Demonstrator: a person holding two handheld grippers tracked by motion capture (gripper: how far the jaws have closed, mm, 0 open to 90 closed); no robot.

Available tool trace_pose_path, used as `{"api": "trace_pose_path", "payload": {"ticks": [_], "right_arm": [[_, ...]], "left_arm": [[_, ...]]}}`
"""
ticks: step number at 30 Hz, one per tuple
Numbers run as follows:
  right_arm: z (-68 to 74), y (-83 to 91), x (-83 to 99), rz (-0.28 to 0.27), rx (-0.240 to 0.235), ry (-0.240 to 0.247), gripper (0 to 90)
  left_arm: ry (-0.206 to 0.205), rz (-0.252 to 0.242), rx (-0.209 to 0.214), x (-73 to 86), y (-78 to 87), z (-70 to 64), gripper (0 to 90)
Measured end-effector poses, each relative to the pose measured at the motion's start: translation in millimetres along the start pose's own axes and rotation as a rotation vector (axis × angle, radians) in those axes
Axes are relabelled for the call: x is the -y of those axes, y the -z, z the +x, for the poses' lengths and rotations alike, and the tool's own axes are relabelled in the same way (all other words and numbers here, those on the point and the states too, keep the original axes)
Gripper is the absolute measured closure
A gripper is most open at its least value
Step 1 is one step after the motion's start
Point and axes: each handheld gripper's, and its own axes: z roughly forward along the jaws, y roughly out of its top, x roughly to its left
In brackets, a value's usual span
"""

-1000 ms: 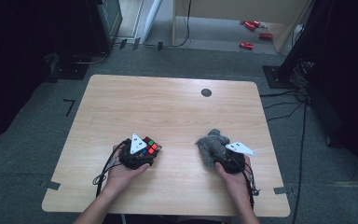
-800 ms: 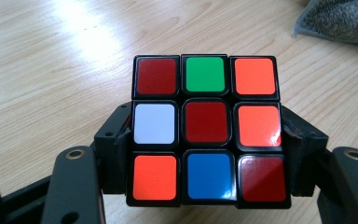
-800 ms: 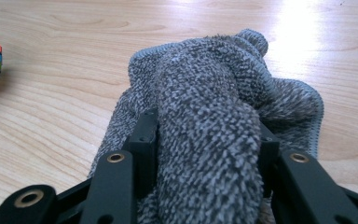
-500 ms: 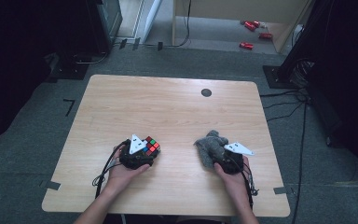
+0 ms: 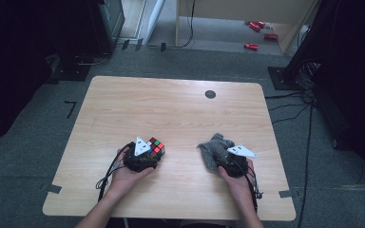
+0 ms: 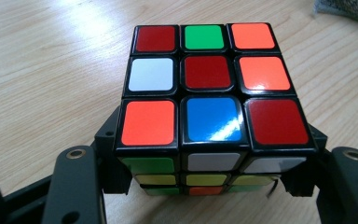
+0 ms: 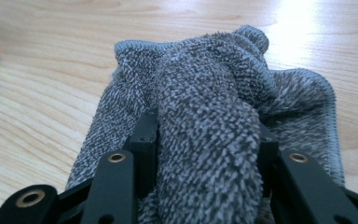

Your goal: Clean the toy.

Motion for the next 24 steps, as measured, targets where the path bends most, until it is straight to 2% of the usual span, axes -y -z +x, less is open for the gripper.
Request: {"api": "trace_pose_path", "payload": {"ticks": [2, 6, 7, 9, 10, 12, 15, 16, 18, 20, 22, 23, 24], "right_arm": [[1.1, -1.1, -0.4, 0.013, 0.002, 0.006, 56.5], [-0.4, -1.5, -0.7, 0.020, -0.009, -0.001, 51.0], [-0.8, -1.5, -0.8, 0.019, -0.018, -0.003, 35.8], [-0.7, -1.3, -3.1, 0.033, -0.040, -0.024, 16.2], [-0.3, -0.3, -5.8, 0.045, -0.037, -0.028, 11.1], [1.6, 3.2, -8.7, 0.039, -0.029, -0.003, 5.3], [3.9, 6.9, -12.2, 0.040, -0.041, 0.010, 2.3], [5.7, 11.8, -15.9, 0.032, -0.054, 0.016, 0.7], [6.2, 13.6, -17.4, 0.031, -0.055, 0.017, 0.5], [5.9, 20.9, -23.6, 0.022, -0.052, 0.022, 0.2], [5.8, 22.7, -25.0, 0.026, -0.054, 0.024, 0.0], [4.5, 28.0, -28.2, 0.040, -0.046, 0.052, 0.0], [4.5, 28.0, -28.2, 0.040, -0.046, 0.052, 0.0]], "left_arm": [[0.004, -0.001, 0.013, 0.1, 0.3, 0.6, 32.5], [0.005, 0.005, 0.024, 0.1, 3.0, 0.4, 16.1], [0.019, 0.003, 0.036, -1.3, 6.7, 1.9, 14.5], [0.034, -0.007, 0.032, -4.6, 13.3, 5.1, 12.9], [0.041, -0.009, 0.036, -5.9, 16.6, 6.7, 11.4], [0.050, -0.011, 0.032, -6.7, 21.6, 8.4, 10.4], [0.050, -0.011, 0.025, -5.4, 27.6, 9.9, 10.2], [0.025, 0.002, 0.011, -3.5, 31.0, 9.6, 9.8], [0.016, 0.004, -0.006, -1.8, 34.4, 10.1, 9.2], [0.034, -0.018, -0.009, 4.3, 47.7, 17.0, 8.9], [0.034, -0.018, -0.017, 6.4, 52.2, 19.7, 8.9], [0.041, -0.022, -0.023, 8.6, 56.3, 21.9, 8.9], [0.044, -0.025, -0.032, 10.8, 60.8, 24.3, 8.9]]}}
